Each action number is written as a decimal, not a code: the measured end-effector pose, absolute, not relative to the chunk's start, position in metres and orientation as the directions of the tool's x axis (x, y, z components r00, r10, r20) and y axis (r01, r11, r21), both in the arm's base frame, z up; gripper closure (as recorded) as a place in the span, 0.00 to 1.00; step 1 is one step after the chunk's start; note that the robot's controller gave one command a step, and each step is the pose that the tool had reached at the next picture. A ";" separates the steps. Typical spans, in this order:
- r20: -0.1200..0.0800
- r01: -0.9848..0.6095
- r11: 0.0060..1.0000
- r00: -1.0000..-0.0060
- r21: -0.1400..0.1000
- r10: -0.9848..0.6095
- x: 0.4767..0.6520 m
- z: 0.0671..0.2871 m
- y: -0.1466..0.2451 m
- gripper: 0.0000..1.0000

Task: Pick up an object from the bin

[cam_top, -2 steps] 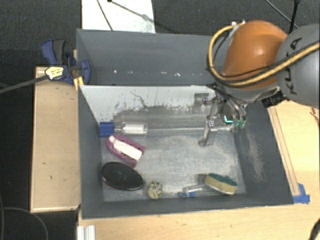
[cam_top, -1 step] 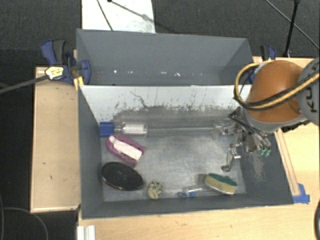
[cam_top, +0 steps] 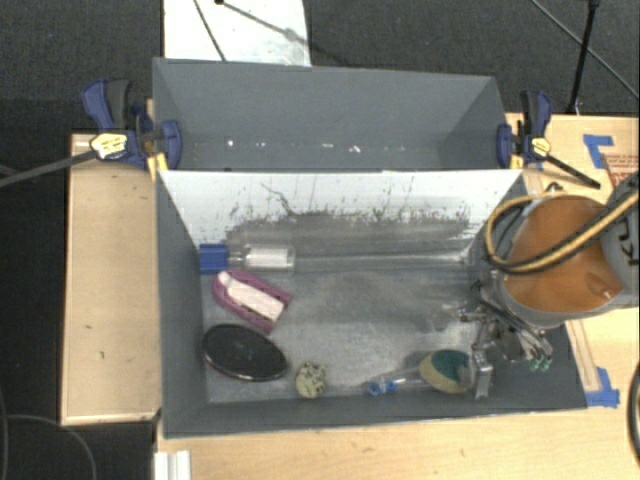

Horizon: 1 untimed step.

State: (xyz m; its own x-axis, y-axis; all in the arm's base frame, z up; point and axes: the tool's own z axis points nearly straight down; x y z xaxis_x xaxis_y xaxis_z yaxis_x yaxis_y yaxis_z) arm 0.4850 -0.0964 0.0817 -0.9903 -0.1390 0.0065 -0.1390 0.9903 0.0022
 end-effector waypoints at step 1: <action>-0.007 -0.145 0.989 -0.989 0.000 -0.145 0.490 0.086 -0.094 1.00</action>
Offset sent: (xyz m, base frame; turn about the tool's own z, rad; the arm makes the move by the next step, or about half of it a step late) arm 0.0000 0.0000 0.0000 0.0000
